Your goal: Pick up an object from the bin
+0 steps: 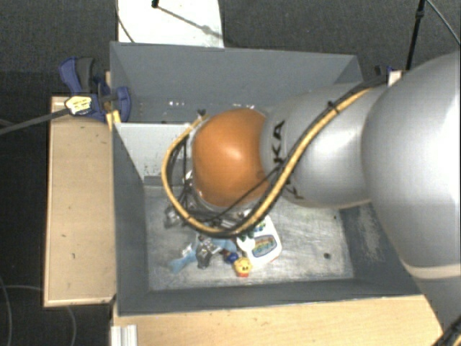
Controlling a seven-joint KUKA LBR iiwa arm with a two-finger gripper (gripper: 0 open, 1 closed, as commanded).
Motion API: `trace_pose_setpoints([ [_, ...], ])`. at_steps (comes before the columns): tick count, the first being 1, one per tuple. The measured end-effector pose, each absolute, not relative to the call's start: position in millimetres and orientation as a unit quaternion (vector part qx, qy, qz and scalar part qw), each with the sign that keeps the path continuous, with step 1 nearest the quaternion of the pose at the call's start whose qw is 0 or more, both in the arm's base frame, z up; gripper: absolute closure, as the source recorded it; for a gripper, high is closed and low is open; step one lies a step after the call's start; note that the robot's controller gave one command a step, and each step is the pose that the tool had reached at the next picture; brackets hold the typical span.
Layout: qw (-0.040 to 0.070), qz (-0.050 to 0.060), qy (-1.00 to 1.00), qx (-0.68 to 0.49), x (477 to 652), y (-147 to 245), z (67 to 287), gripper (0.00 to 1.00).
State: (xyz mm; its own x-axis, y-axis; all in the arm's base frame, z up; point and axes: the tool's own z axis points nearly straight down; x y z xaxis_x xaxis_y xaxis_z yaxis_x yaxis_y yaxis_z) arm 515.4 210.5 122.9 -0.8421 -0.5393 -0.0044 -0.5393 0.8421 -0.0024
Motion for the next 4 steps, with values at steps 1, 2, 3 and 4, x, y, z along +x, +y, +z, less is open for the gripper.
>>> trace_pose_setpoints([
  [1, 0.0, 0.001, 0.947, -0.321, 490.4, 190.7, 101.6, 0.0],
  [2, 0.001, 0.0, 0.948, -0.319, 507.9, 185.6, 86.1, 0.0],
  [3, 0.005, 0.002, 0.958, -0.286, 534.6, 175.9, 71.5, 1.0],
  [4, 0.004, 0.001, 0.958, -0.286, 534.0, 175.2, 72.1, 1.0],
])
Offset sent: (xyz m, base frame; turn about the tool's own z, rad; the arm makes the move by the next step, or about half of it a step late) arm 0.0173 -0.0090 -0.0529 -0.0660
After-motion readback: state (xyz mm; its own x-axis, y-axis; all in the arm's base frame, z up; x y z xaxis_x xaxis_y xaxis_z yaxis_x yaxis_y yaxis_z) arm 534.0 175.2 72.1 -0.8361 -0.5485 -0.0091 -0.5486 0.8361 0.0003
